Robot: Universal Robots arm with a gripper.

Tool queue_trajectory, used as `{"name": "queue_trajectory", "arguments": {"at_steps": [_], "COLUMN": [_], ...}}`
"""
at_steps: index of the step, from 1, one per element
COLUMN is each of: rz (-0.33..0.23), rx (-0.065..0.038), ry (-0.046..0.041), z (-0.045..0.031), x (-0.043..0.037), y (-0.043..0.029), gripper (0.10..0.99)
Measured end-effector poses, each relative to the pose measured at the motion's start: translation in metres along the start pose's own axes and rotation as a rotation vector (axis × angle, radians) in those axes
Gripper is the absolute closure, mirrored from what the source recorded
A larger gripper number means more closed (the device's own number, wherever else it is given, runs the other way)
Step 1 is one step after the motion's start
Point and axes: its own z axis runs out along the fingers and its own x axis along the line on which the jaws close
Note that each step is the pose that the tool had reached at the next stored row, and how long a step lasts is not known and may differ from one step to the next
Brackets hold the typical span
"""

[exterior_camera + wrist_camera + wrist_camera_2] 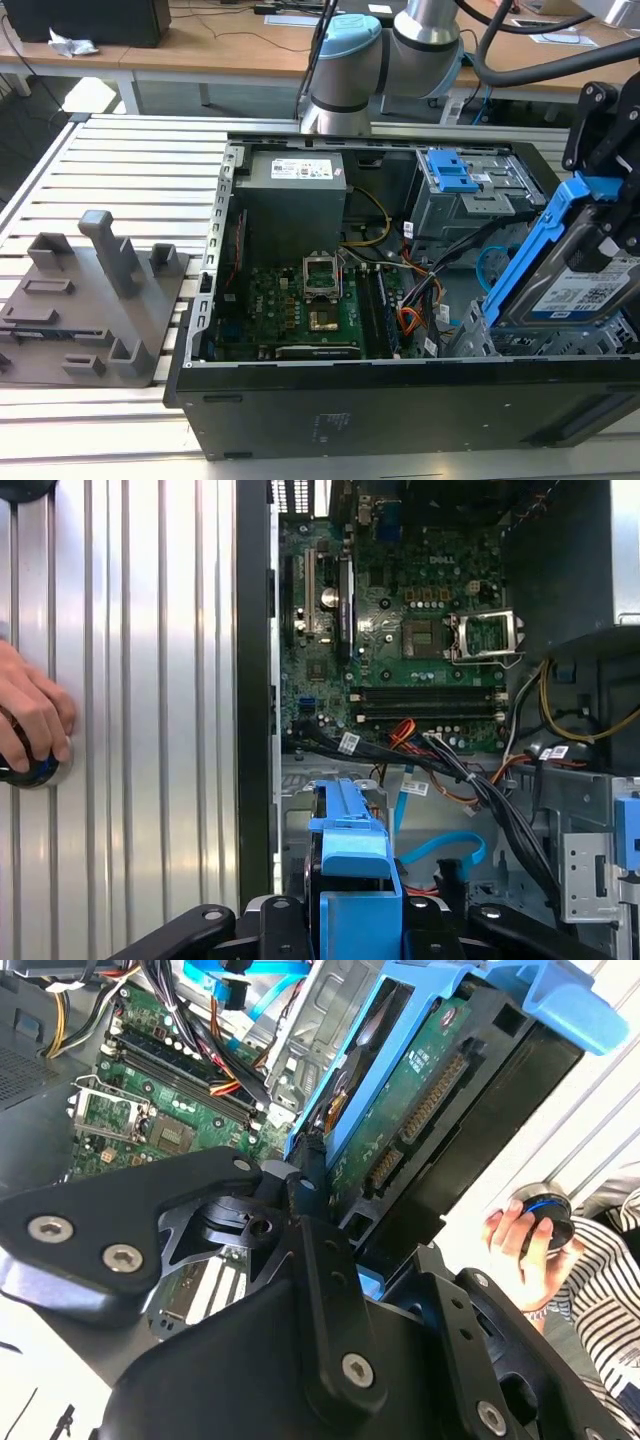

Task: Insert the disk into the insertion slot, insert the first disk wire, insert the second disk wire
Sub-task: 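Insert the disk into the insertion slot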

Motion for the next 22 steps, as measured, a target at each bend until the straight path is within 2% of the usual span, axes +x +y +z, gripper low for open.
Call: {"name": "queue_trajectory", "arguments": {"at_steps": [5,14,22], "rz": [0.0,0.0,0.0], "rx": [0.0,0.0,0.0], "ry": [0.0001,0.0,0.0002], "z": [0.0005,0.0076,0.0113], "x": [-0.0052,-0.0065,-0.0165], "y": [-0.006,-0.0072,-0.011], "gripper": [0.725,0.725,0.725]}}
